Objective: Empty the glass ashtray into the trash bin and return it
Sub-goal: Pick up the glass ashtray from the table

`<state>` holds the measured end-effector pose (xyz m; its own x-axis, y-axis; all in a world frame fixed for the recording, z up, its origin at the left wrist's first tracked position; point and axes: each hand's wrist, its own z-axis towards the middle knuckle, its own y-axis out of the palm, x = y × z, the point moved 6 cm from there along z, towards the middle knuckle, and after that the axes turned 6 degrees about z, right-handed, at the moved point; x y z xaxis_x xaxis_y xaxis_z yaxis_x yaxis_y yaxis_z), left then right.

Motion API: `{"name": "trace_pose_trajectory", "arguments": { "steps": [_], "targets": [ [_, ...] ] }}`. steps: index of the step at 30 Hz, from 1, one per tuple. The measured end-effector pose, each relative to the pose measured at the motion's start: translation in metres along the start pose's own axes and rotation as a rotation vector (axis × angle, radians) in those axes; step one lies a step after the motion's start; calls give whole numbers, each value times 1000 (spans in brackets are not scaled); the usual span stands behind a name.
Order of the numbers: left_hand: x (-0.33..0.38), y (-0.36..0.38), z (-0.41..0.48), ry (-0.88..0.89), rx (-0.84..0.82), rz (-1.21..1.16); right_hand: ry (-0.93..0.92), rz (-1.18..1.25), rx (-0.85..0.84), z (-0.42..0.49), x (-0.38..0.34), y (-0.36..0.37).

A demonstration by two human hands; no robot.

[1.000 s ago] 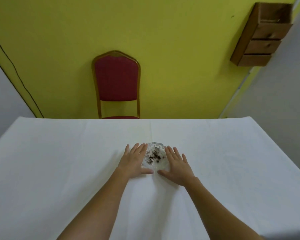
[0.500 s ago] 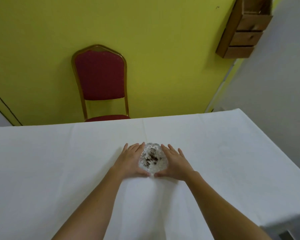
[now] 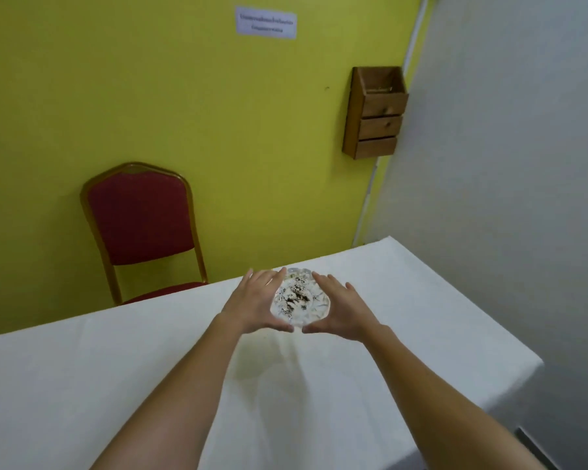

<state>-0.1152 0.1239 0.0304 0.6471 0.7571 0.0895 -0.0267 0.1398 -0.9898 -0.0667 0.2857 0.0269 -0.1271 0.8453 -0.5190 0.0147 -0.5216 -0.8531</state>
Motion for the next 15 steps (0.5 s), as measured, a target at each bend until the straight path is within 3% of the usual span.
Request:
{"name": "trace_pose_trajectory", "arguments": {
  "steps": [8,15],
  "targets": [
    [163,-36,81,246,103,41,74,-118,205,-93,87,-134],
    [346,-31,127,477,152,38,284,-174,333,-221,195,-221]
  ]
}}
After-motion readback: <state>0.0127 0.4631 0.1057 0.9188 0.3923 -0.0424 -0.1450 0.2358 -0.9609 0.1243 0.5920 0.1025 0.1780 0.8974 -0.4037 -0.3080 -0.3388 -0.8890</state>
